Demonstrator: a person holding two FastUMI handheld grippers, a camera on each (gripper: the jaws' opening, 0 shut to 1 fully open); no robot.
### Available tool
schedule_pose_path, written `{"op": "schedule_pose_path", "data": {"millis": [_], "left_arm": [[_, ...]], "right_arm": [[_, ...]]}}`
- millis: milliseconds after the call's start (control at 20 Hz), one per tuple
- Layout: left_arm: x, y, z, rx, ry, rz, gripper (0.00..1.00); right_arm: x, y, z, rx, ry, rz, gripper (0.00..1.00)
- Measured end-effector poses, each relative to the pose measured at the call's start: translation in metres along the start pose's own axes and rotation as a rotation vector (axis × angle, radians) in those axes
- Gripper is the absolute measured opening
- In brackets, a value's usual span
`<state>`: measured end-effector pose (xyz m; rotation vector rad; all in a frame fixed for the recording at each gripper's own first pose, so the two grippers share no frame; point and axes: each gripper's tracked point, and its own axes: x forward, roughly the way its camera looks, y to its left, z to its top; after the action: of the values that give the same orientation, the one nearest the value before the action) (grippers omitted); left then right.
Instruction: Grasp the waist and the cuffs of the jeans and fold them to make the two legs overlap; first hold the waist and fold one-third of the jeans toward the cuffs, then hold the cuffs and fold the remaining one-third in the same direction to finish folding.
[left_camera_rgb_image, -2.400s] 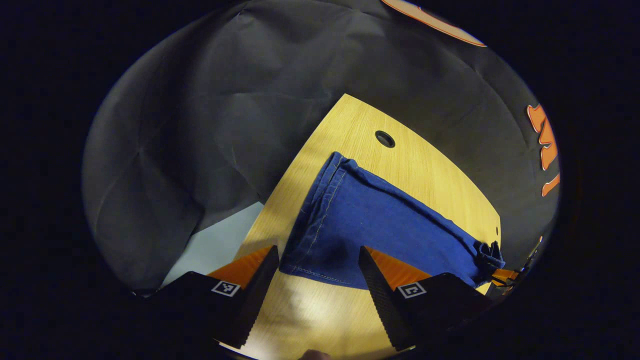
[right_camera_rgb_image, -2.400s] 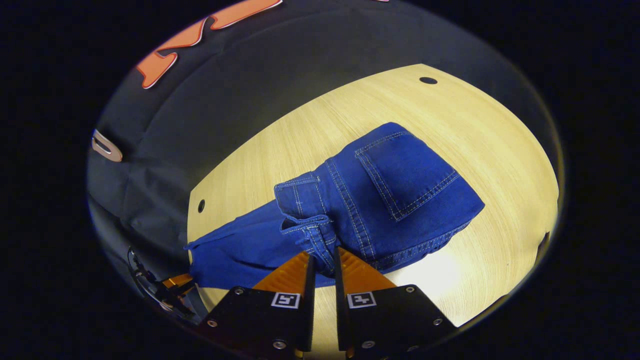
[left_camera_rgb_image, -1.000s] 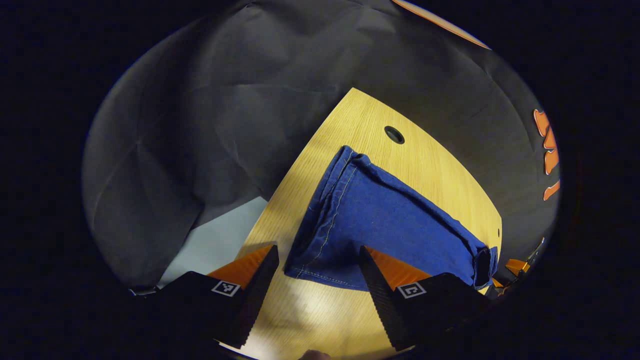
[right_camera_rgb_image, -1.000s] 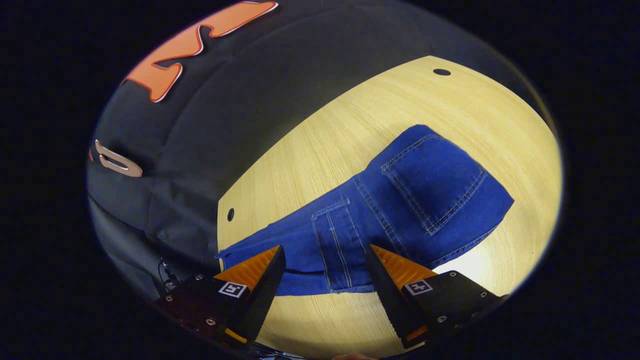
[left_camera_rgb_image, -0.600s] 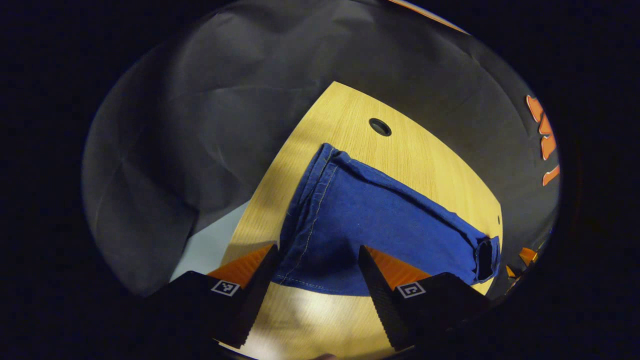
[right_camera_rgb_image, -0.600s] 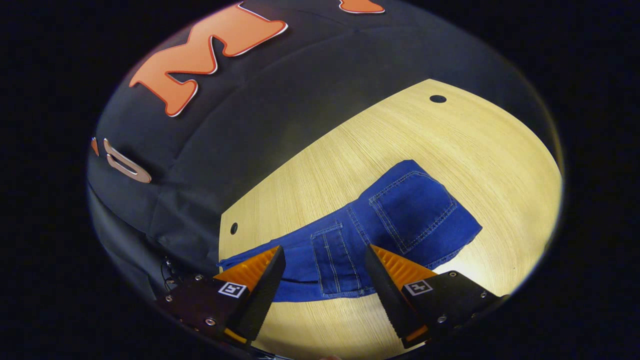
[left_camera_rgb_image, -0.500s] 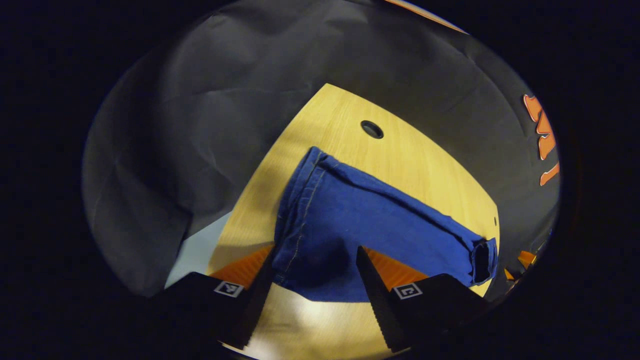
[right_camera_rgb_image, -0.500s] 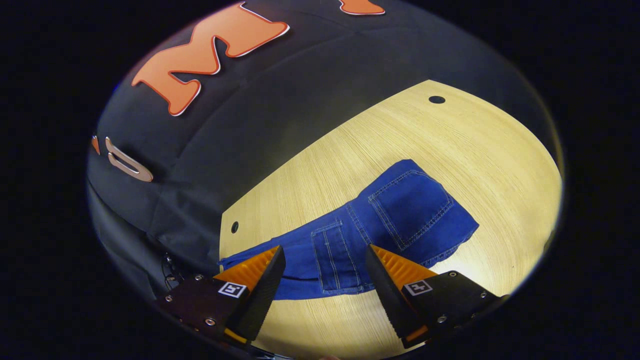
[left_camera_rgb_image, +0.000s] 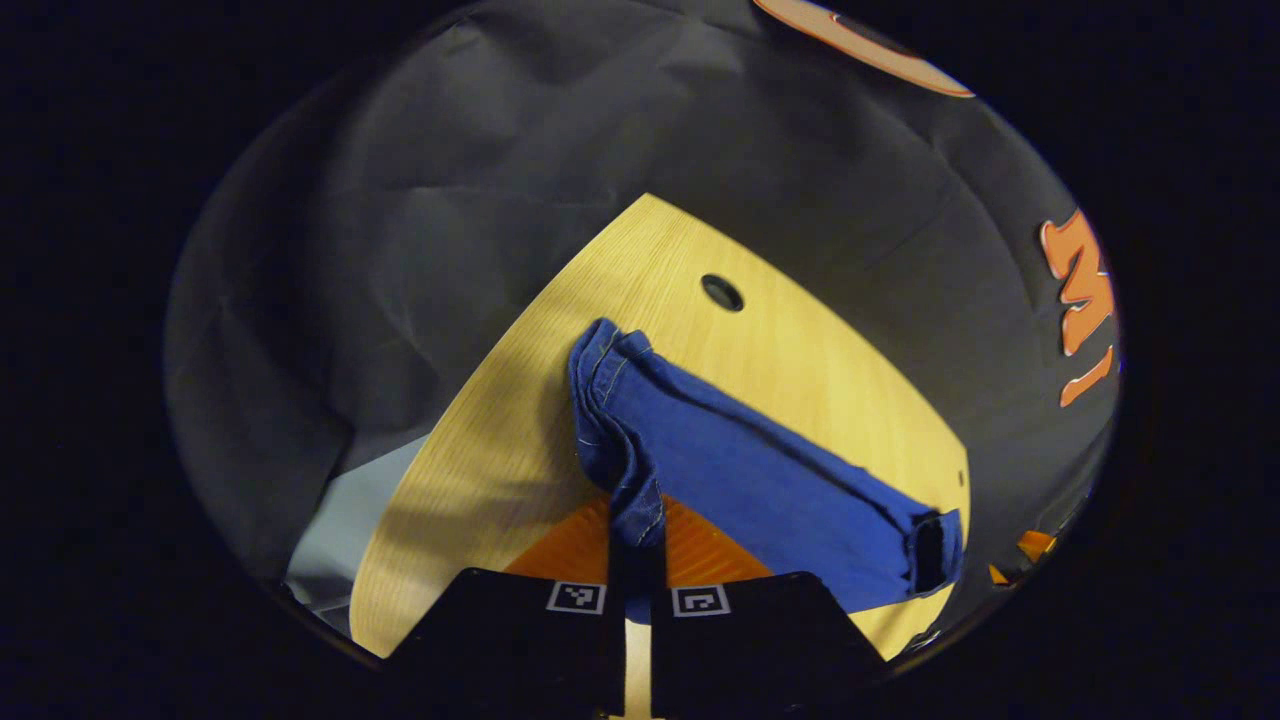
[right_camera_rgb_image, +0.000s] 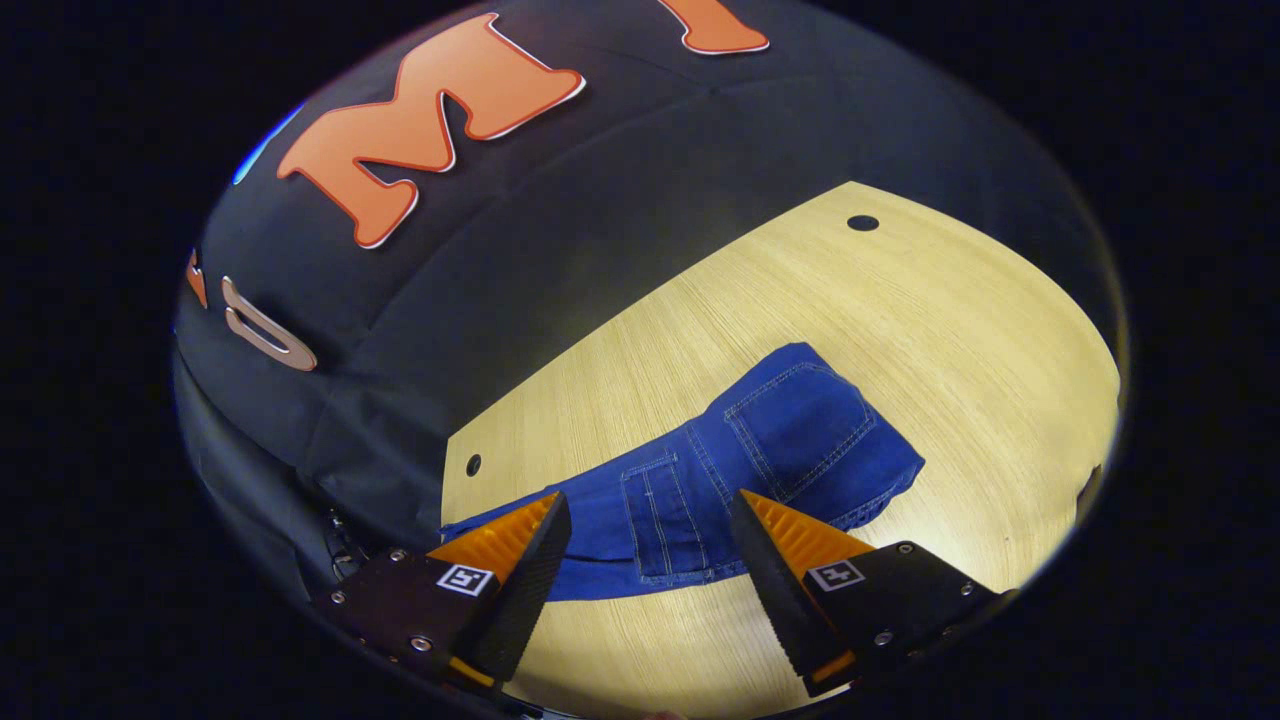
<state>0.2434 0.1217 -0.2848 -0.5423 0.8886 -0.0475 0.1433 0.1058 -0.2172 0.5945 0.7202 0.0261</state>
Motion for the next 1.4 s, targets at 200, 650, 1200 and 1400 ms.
{"op": "schedule_pose_path", "data": {"millis": [200,650,1200,1400], "left_arm": [[-0.046,-0.063,0.012,0.070,-0.089,-0.056,0.10],[-0.106,-0.232,0.003,0.241,-0.197,-0.170,0.10],[-0.120,-0.427,-0.051,0.394,-0.184,-0.336,0.10],[-0.112,-0.482,-0.083,0.449,-0.151,-0.372,0.10]], "right_arm": [[-0.003,-0.002,0.009,-0.001,-0.006,0.030,0.99],[-0.022,-0.030,0.043,-0.087,-0.009,0.092,0.99],[-0.044,-0.068,0.075,-0.083,-0.031,0.170,0.98],[-0.046,-0.084,0.081,-0.074,-0.027,0.182,0.99]]}}
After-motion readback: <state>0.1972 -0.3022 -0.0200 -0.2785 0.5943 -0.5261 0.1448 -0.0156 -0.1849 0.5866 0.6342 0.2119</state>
